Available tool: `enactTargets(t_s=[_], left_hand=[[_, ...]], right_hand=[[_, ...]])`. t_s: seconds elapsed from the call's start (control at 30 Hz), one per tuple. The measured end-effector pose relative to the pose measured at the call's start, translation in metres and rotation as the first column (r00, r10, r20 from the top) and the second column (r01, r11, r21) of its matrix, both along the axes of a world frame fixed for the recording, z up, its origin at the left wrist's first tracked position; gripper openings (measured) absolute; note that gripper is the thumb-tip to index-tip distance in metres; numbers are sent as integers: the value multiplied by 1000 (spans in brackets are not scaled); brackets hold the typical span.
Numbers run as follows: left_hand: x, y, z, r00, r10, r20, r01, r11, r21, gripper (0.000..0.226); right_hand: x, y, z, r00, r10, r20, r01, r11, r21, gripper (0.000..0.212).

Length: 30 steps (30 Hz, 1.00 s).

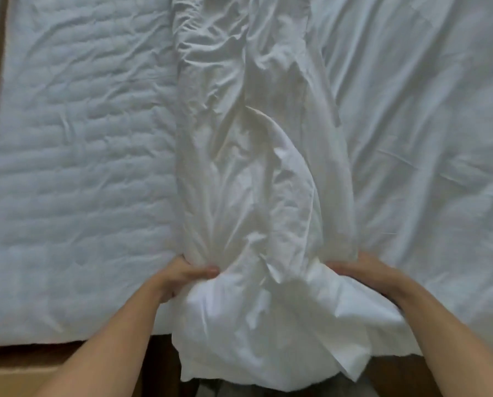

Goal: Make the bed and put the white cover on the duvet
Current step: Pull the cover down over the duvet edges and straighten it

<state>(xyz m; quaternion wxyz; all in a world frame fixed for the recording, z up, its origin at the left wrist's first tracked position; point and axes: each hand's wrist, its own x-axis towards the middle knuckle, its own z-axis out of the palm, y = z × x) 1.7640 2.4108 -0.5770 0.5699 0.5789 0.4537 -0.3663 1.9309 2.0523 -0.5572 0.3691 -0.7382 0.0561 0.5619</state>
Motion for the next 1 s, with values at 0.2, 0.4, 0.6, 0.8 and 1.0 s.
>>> enactTargets(t_s=[0.2, 0.4, 0.6, 0.8, 1.0], left_hand=[[-52, -5, -32, 934, 234, 272, -286, 942, 173, 48], [-128, -30, -22, 981, 100, 168, -106, 994, 26, 61], [-102, -58, -10, 939, -317, 133, 71, 558, 827, 83], [21, -244, 6, 407, -894, 188, 293, 323, 900, 73], [104, -325, -7, 335, -880, -336, 621, -62, 781, 44]], right_hand=[[-84, -35, -25, 933, -352, 71, 357, 929, -97, 30], [-164, -33, -25, 884, -457, 101, 467, 871, -150, 12], [-163, -42, -43, 928, -332, 171, 361, 916, -176, 21], [-140, -85, -43, 630, 57, 775, 171, 963, -210, 58], [-55, -218, -79, 791, 168, 588, 291, 742, -604, 115]])
